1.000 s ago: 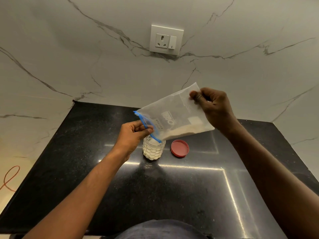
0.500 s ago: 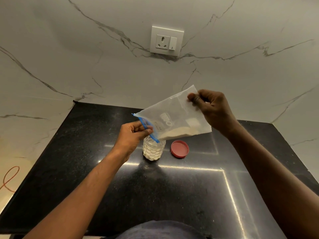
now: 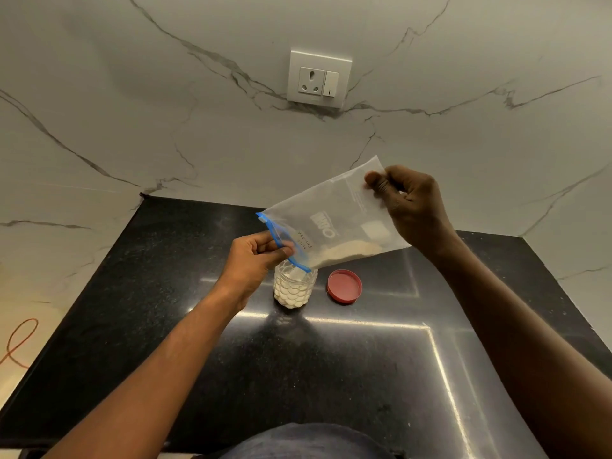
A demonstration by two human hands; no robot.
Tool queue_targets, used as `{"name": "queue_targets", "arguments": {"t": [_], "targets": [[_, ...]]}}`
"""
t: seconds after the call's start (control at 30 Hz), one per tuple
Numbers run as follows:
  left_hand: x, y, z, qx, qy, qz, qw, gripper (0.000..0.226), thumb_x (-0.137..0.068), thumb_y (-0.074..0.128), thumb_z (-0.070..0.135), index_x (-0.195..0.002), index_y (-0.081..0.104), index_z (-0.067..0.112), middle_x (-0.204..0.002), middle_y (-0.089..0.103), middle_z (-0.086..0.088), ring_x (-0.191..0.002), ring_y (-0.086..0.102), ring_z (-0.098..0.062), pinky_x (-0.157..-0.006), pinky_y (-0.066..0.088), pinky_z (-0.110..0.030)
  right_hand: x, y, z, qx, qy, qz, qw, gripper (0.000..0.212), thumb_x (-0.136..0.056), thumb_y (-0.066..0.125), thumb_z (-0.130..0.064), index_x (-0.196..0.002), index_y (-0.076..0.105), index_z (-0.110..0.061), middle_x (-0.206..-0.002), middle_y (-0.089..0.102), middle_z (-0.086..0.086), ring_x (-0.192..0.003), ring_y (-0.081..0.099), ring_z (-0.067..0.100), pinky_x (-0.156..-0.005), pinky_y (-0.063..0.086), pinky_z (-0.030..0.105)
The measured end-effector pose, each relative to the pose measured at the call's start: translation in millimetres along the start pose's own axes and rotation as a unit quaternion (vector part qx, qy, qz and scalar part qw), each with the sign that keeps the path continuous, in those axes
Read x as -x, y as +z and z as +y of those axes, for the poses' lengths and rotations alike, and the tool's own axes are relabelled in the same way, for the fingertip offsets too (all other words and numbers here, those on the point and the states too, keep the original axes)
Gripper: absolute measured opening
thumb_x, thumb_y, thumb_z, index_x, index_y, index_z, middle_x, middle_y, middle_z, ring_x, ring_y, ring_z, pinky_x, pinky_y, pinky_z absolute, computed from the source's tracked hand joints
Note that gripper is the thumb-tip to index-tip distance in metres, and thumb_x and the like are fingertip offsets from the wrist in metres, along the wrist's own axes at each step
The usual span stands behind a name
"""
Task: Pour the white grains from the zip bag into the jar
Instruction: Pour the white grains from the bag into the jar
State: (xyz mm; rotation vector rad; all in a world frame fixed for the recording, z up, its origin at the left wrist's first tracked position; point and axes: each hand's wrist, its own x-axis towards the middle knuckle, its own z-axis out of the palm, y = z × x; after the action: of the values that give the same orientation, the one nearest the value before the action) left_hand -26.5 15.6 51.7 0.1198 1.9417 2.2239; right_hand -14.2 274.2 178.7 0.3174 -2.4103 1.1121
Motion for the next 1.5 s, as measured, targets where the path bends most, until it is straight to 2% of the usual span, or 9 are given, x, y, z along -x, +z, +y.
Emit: {"name": "queue_targets", "arguments": {"t": [0.2, 0.33, 0.6, 0.8, 0.9, 1.0, 1.17, 1.43, 1.5], "targets": [[0.4, 0.0, 0.3, 0.001, -0.002, -0.005, 1.000, 0.023, -0.091, 0.076, 0.002, -0.112, 0.077, 0.011, -0.104, 0.084, -0.001, -0.101, 0.079, -0.011, -0.079, 0.061, -0.017, 2.0, -3.3, 2.6, 0.004, -0.004, -0.002, 1.000, 0.034, -0.104, 0.064, -0.023, -0.090, 0.071, 0.007, -0.079, 0.067, 0.025, -0.072, 0.062, 0.042, -0.062, 0.052, 0.049], [0.4, -0.4, 0.7, 0.001, -0.005, 0.001, 1.000, 0.023, -0.091, 0.076, 0.002, -0.113, 0.077, 0.009, -0.103, 0.084, 0.000, -0.099, 0.079, -0.010, -0.077, 0.060, -0.015, 2.7, -4.4, 1.1, 0.003, -0.002, -0.019, 1.000, 0.032, -0.104, 0.064, -0.024, -0.094, 0.073, 0.004, -0.082, 0.068, 0.021, -0.070, 0.062, 0.027, -0.063, 0.053, 0.044], [0.1, -0.3, 1.1, -0.002, -0.011, 0.004, 1.000, 0.024, -0.092, 0.075, 0.000, -0.115, 0.076, 0.007, -0.105, 0.083, -0.003, -0.100, 0.079, -0.012, -0.078, 0.061, -0.018, 1.8, -1.9, 0.0, -0.015, 0.001, -0.011, 1.000, 0.034, -0.104, 0.065, -0.024, -0.093, 0.072, 0.007, -0.081, 0.068, 0.027, -0.076, 0.063, 0.045, -0.066, 0.053, 0.053], [0.0, 0.2, 2.5, -0.004, -0.006, 0.003, 1.000, 0.025, -0.092, 0.075, 0.001, -0.115, 0.076, 0.007, -0.104, 0.084, -0.003, -0.100, 0.079, -0.012, -0.080, 0.062, -0.019, -1.1, -4.7, 1.4, -0.016, -0.005, -0.023, 1.000, 0.034, -0.104, 0.065, -0.026, -0.092, 0.072, 0.004, -0.082, 0.068, 0.026, -0.071, 0.062, 0.037, -0.061, 0.051, 0.043], [-0.8, -0.8, 2.9, -0.003, -0.003, 0.007, 1.000, 0.023, -0.091, 0.075, 0.000, -0.112, 0.077, 0.008, -0.101, 0.084, 0.000, -0.099, 0.080, -0.011, -0.076, 0.060, -0.015, -1.8, -4.2, 0.3, -0.013, -0.004, -0.042, 0.999, 0.032, -0.103, 0.065, -0.028, -0.089, 0.072, 0.001, -0.080, 0.068, 0.022, -0.068, 0.059, 0.019, -0.062, 0.051, 0.038], [-1.9, -1.4, 2.7, -0.012, -0.004, 0.010, 1.000, 0.024, -0.091, 0.076, 0.001, -0.115, 0.077, 0.005, -0.103, 0.084, -0.003, -0.100, 0.079, -0.012, -0.078, 0.060, -0.016, -2.9, -4.1, 1.1, -0.014, -0.002, -0.030, 0.999, 0.034, -0.103, 0.066, -0.027, -0.085, 0.070, 0.002, -0.078, 0.066, 0.025, -0.068, 0.056, 0.018, -0.060, 0.048, 0.041], [-1.7, -2.7, 2.3, -0.012, -0.009, 0.009, 1.000, 0.025, -0.091, 0.076, 0.002, -0.116, 0.076, 0.006, -0.104, 0.083, -0.003, -0.101, 0.079, -0.012, -0.079, 0.061, -0.017, -1.3, -3.6, 2.7, -0.020, -0.004, -0.038, 0.999, 0.030, -0.103, 0.065, -0.027, -0.088, 0.072, -0.002, -0.077, 0.068, 0.013, -0.067, 0.059, 0.013, -0.061, 0.050, 0.031], [0.8, -1.3, 4.3, -0.005, -0.011, 0.006, 1.000, 0.024, -0.091, 0.075, -0.001, -0.114, 0.076, 0.008, -0.101, 0.084, 0.000, -0.098, 0.079, -0.010, -0.078, 0.061, -0.016, -1.8, -3.5, 5.1, -0.018, -0.011, -0.033, 0.999, 0.030, -0.104, 0.066, -0.025, -0.090, 0.073, 0.001, -0.080, 0.069, 0.019, -0.070, 0.063, 0.031, -0.062, 0.052, 0.040], [1.4, -1.3, 4.1, -0.001, -0.012, 0.008, 1.000, 0.024, -0.091, 0.074, -0.002, -0.114, 0.076, 0.006, -0.099, 0.084, 0.000, -0.096, 0.080, -0.009, -0.077, 0.060, -0.016, -1.2, -3.6, 4.1, -0.016, -0.010, -0.049, 0.999, 0.027, -0.103, 0.066, -0.025, -0.087, 0.072, -0.004, -0.078, 0.068, 0.013, -0.069, 0.063, 0.021, -0.062, 0.053, 0.033]]}}
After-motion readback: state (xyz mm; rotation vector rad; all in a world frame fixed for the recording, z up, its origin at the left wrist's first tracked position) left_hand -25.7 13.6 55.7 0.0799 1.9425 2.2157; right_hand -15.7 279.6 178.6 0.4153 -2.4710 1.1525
